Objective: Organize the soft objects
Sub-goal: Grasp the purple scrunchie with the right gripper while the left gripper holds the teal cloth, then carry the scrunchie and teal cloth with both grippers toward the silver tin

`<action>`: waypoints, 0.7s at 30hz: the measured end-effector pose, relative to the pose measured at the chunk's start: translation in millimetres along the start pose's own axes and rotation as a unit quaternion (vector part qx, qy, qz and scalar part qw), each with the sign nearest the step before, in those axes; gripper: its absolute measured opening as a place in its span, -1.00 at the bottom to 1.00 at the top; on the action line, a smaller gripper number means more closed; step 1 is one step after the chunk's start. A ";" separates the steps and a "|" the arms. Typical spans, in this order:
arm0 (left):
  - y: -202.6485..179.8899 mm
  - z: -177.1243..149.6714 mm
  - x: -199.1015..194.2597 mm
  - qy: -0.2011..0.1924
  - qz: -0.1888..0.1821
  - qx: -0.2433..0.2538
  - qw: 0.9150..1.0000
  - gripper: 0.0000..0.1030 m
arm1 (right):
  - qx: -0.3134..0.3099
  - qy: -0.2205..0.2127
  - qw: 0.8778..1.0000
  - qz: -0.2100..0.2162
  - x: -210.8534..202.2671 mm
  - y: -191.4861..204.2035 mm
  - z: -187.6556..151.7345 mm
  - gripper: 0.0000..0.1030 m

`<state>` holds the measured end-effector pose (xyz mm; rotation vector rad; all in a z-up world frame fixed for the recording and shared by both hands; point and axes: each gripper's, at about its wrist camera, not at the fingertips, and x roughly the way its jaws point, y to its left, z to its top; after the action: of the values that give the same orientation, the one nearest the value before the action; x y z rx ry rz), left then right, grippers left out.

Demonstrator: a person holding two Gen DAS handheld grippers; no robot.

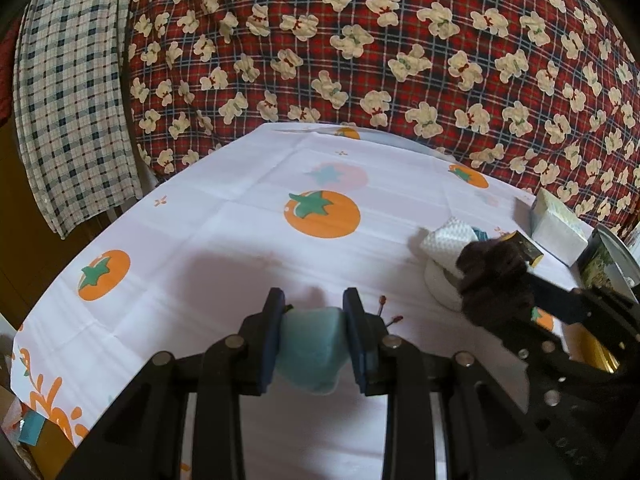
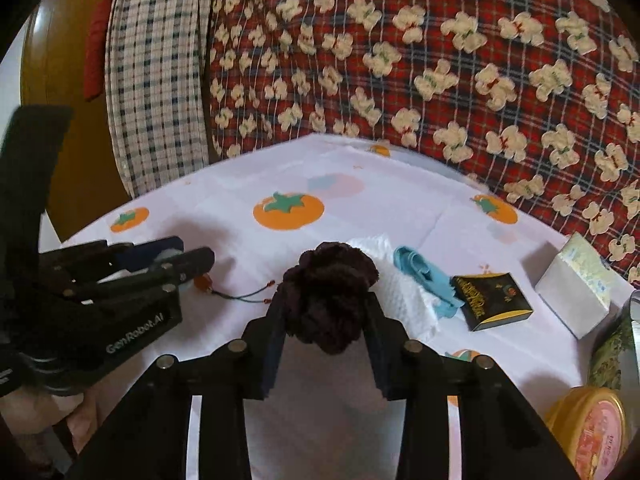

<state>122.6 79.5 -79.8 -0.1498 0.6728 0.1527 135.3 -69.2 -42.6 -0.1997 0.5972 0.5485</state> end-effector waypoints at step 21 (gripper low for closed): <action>-29.3 0.4 -7.0 -0.019 0.006 0.036 0.999 -0.44 | 0.041 -0.068 0.997 -0.020 -31.9 -21.7 -8.3 -0.23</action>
<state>123.0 50.3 -72.4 -0.0735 0.6409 0.1432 121.1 -103.9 -30.3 -0.0950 0.4814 0.4935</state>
